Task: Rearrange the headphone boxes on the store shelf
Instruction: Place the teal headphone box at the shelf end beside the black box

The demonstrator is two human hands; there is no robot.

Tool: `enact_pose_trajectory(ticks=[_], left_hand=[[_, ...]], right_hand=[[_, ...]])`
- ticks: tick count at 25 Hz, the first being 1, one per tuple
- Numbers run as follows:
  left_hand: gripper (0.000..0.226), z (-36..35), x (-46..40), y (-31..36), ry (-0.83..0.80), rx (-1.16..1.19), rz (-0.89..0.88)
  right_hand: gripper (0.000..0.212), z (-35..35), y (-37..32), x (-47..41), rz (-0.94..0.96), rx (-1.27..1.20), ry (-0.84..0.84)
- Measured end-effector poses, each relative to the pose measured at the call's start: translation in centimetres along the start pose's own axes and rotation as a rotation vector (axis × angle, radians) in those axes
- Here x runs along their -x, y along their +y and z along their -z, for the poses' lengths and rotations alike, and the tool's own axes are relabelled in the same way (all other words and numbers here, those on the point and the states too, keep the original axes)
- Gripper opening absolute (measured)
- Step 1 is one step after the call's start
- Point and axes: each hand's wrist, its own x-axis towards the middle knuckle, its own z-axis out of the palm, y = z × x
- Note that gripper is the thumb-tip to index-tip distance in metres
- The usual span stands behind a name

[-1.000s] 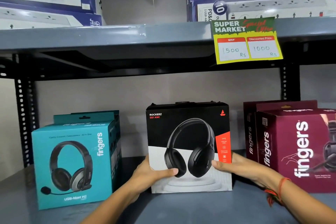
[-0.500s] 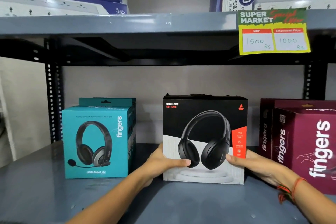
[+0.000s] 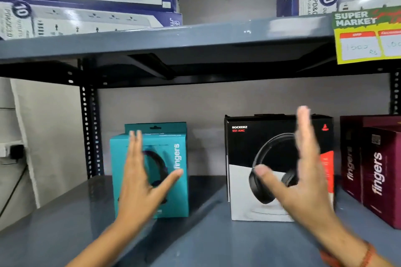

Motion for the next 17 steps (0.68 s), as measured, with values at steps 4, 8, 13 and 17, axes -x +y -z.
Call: enact_pose_trajectory(ticks=[4,8,13,17], left_hand=[[0.155,4.0,-1.7,-7.6,-0.064,-0.032,0.369],[0.169,5.7,-2.5,-11.7,-0.532,0.273,0.685],[0.109,5.9,-4.4,-14.5,-0.871,0.362,0.67],[0.08,5.2,-4.9,-15.1,-0.931,0.375,0.665]], right_hand=[[0.12,-9.2,-2.7,0.1,-0.099,0.001,-0.414],[0.137,-15.7,0.3,-0.9,-0.459,-0.081,-0.761],[0.115,-18.2,3.9,0.1,-0.67,-0.402,-0.949],[0.107,-19.8,4.7,0.4,-0.726,-0.363,-0.98]])
